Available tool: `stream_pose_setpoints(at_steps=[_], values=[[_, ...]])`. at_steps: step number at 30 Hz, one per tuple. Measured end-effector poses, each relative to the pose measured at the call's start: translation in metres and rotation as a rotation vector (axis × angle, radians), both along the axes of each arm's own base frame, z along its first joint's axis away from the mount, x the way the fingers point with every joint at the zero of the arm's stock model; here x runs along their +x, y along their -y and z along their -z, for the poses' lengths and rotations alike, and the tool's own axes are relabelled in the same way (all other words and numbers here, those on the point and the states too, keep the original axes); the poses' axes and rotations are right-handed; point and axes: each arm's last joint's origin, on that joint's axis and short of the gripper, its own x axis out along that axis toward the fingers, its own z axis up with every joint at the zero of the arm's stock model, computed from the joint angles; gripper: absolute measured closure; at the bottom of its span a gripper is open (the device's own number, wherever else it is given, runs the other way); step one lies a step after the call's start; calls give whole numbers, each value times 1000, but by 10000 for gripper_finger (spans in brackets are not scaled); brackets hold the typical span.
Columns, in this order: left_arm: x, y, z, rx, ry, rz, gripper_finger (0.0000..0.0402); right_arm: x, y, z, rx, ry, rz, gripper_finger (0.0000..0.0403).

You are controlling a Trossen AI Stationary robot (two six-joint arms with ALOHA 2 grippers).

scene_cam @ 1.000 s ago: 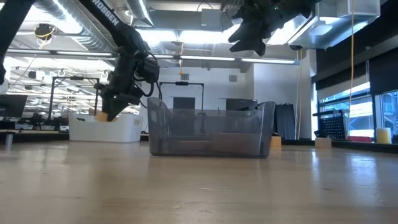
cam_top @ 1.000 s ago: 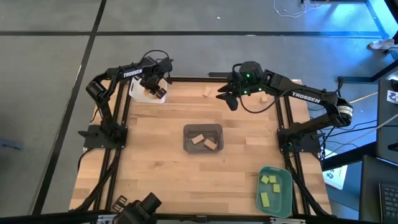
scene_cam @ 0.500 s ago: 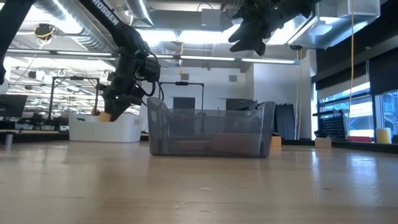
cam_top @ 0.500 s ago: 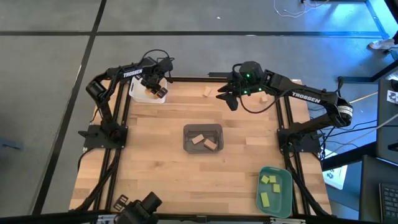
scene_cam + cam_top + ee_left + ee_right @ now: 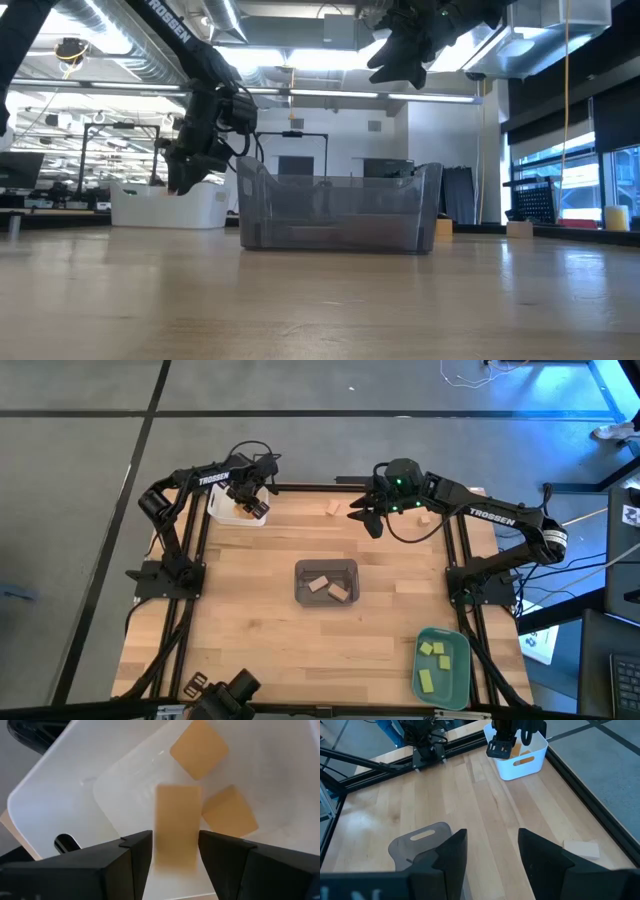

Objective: Sort & place blocks by color
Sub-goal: Put the yellow block into the white bin

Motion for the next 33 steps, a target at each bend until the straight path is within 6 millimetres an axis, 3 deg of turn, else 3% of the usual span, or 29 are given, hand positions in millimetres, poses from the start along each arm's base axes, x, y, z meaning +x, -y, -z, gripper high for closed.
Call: stream_pose_setpoints(at_steps=[12, 17, 23, 29, 33], values=[[1, -1, -2, 13, 30, -73, 249, 0, 0, 0, 23, 5, 17, 227], [8, 0, -40, 48, 198, -58, 247, 1, 1, -3, 16, 29, 47, 227], [27, 9, -81, 65, 416, 13, 247, -1, 7, -1, 77, 9, 278, 227], [47, 16, -98, 88, 540, 87, 246, -15, 32, 11, 208, -61, 493, 227], [59, 18, -103, 51, 685, 148, 246, -24, 55, 28, 277, -149, 519, 227]])
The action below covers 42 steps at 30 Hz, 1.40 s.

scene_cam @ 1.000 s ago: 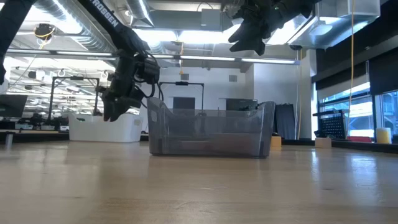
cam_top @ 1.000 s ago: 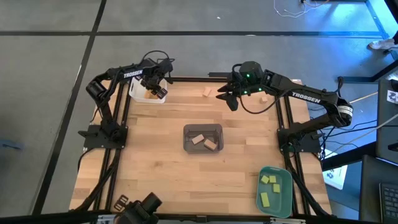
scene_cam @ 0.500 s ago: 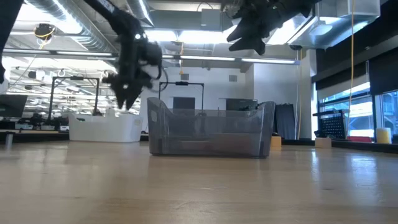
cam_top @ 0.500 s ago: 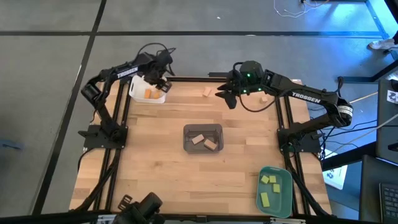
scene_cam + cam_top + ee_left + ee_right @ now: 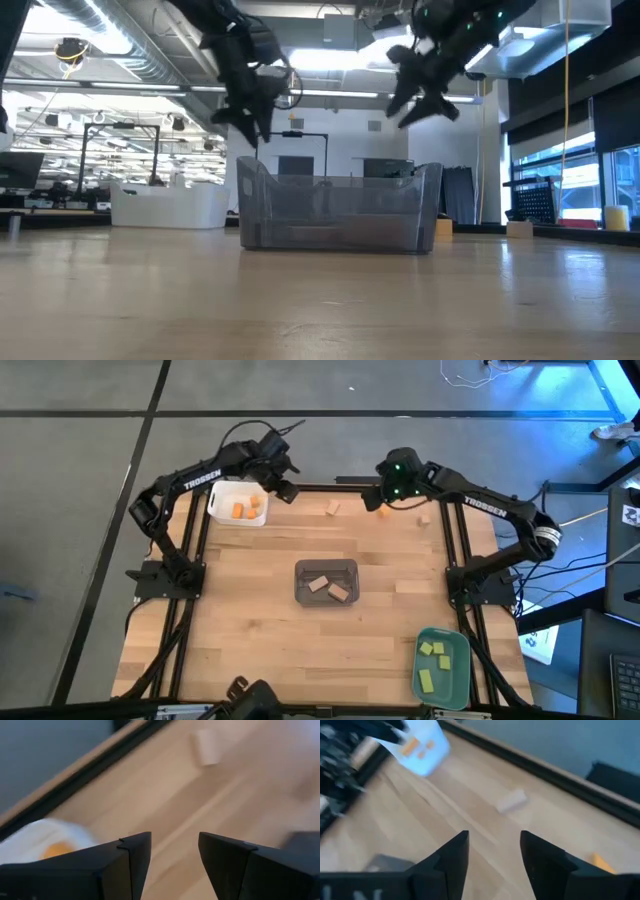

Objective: Sort & place blocks by color
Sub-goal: Put the yellow block into the white bin

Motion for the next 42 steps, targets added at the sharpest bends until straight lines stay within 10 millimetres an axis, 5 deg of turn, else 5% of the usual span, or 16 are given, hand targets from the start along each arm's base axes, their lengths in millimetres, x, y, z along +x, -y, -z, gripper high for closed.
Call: stream_pose_setpoints(at_steps=[8, 15, 25, 42], values=[[6, 0, -3, -57, 126, 74, 246, -13, 38, 21, 107, -361, 27, 227], [6, 0, -3, -71, 131, 54, 246, 11, 69, 35, 81, -679, -137, 227], [7, 1, -4, -71, 131, 57, 246, 29, 97, 89, 199, -839, -293, 227], [7, 1, -3, -70, 129, 58, 246, 26, 115, 133, 282, -913, -368, 227]])
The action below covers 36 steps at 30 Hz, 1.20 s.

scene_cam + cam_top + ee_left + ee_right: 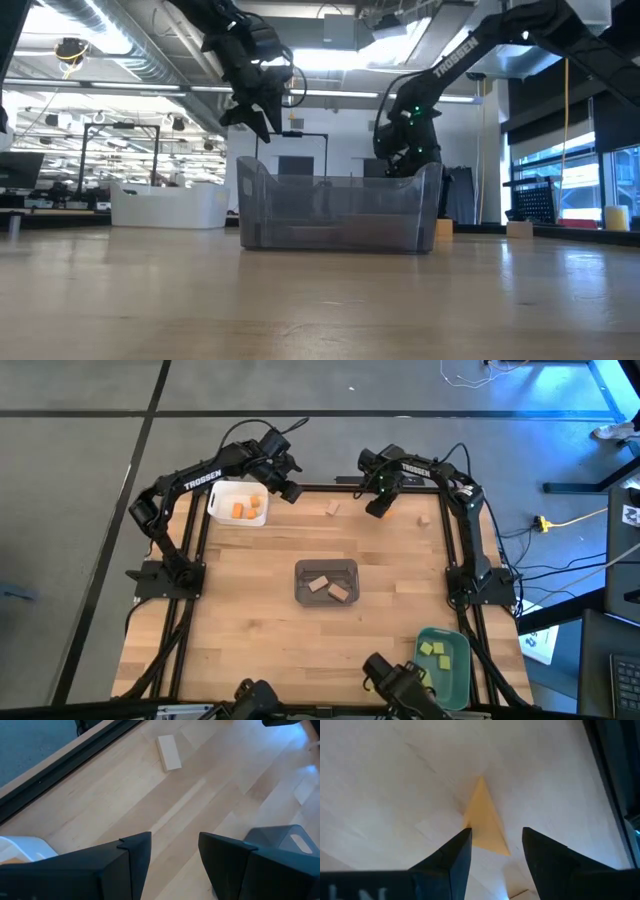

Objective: Sort & place blocks by color
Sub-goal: Put the yellow block into the white bin

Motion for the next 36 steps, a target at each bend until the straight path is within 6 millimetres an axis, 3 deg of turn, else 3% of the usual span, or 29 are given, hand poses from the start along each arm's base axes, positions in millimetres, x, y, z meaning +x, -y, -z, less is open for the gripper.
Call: stream_pose_setpoints(at_steps=[12, 21, 27, 36], values=[[0, 0, 0, 5, -4, -3, 246, 0, 0, 0, 17, -10, -31, 227], [0, 0, 0, 5, -4, -3, 246, 6, 6, -18, -12, 21, -43, 227], [0, 0, 0, 4, -4, -3, 246, 2, -1, -9, 83, 37, -25, 227], [0, 0, 0, 1, -1, 0, 246, 2, 0, 0, 45, 42, -32, 227]])
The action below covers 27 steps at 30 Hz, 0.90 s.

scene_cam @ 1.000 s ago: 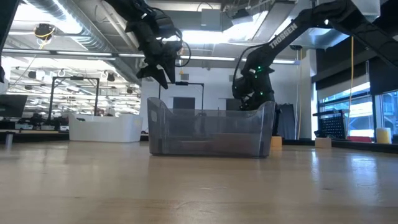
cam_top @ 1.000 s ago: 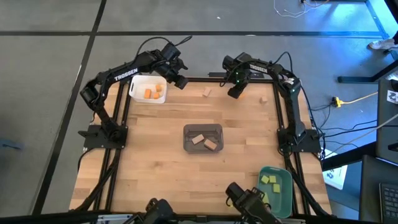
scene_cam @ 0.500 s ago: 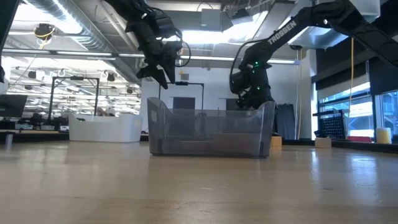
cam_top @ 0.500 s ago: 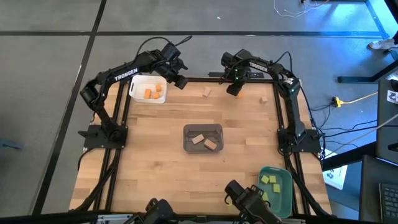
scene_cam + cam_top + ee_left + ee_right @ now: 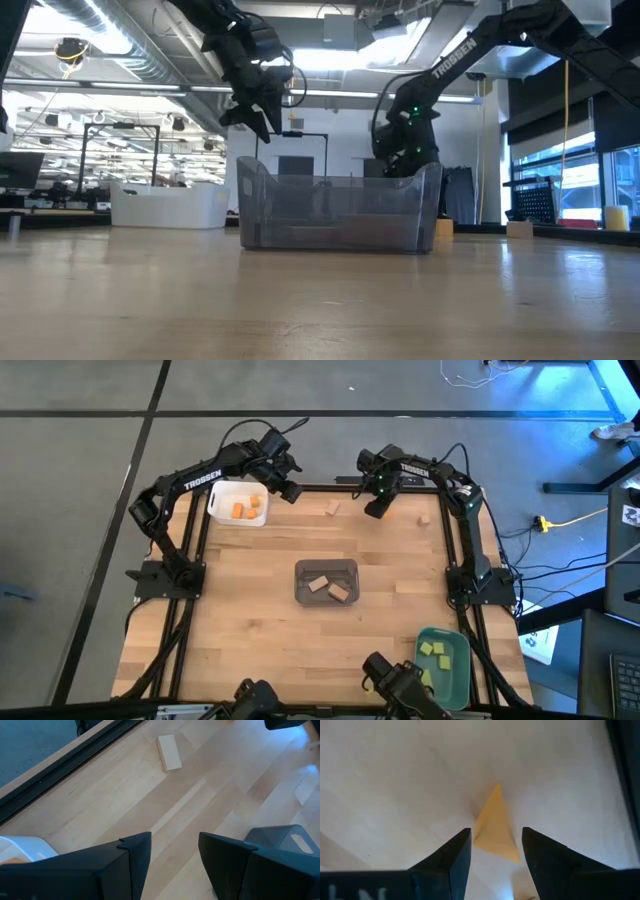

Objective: Sort & place blocks by color
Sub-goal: Put the yellow block into the white bin

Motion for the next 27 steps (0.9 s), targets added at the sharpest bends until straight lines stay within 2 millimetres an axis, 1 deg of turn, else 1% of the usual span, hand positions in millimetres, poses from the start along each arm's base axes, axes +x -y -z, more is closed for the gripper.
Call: stream_pose_setpoints(at_steps=[4, 10, 16, 18, 23, 27], values=[[0, 0, 0, 0, 0, 0, 246, -1, 1, 2, -30, -20, -8, 227], [0, 0, 0, 0, 0, 0, 246, -4, -2, 9, -12, -37, -13, 227], [0, 0, 0, 0, 0, 0, 246, -3, -1, 9, -27, -22, -32, 227], [0, 0, 0, 0, 0, 0, 246, -3, -1, 9, -34, -34, -33, 233], [0, 0, 0, 0, 0, 0, 246, -3, -1, 9, -39, -38, -40, 264], [0, 0, 0, 0, 0, 0, 246, -3, 0, 9, -44, -33, -40, 269]])
